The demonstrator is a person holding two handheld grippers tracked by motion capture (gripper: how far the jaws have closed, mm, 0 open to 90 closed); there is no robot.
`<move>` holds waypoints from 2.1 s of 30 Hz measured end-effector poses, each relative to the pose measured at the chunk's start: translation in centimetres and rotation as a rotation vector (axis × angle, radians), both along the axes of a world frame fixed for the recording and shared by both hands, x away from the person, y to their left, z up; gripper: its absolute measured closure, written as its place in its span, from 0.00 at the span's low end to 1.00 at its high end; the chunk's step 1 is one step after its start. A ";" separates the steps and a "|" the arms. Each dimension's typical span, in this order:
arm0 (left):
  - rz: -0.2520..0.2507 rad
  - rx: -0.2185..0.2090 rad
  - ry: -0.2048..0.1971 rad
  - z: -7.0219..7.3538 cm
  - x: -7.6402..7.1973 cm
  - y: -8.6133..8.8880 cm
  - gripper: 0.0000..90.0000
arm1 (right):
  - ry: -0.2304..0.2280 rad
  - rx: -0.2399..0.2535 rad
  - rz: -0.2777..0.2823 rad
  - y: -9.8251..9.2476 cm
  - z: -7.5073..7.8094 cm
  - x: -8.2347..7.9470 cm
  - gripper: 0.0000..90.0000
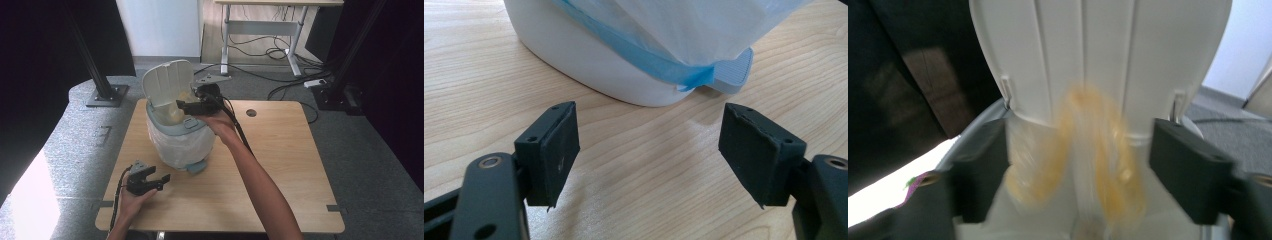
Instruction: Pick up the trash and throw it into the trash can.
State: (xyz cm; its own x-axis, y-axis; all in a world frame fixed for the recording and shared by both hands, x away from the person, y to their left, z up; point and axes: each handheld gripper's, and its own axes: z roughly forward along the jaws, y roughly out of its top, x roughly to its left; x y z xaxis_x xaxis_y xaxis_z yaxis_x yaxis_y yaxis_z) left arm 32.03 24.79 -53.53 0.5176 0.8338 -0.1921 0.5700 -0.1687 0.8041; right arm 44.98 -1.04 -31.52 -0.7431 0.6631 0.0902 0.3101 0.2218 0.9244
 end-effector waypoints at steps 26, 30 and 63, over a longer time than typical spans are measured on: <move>0.008 -0.018 0.005 0.0 -0.1 -0.1 0.27 | -0.089 0.062 -0.073 -11.0 -1.6 -5.4 0.25; 0.007 -0.020 0.006 0.1 -0.1 -0.1 0.27 | -0.096 0.069 -0.090 -12.6 -2.4 -6.4 0.26; 0.014 -0.010 -0.006 0.3 -0.2 -0.5 0.26 | 0.033 0.036 -0.261 -23.5 -17.3 -13.4 0.30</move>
State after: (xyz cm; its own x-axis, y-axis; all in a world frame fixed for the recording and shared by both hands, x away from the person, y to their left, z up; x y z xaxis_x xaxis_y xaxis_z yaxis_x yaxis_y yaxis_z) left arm 31.81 24.32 -53.25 0.5071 0.8390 -0.1973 0.5675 -0.1527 0.8091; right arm 31.59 -24.55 -48.78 -0.5433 0.8280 0.1387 0.3831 0.0976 0.9185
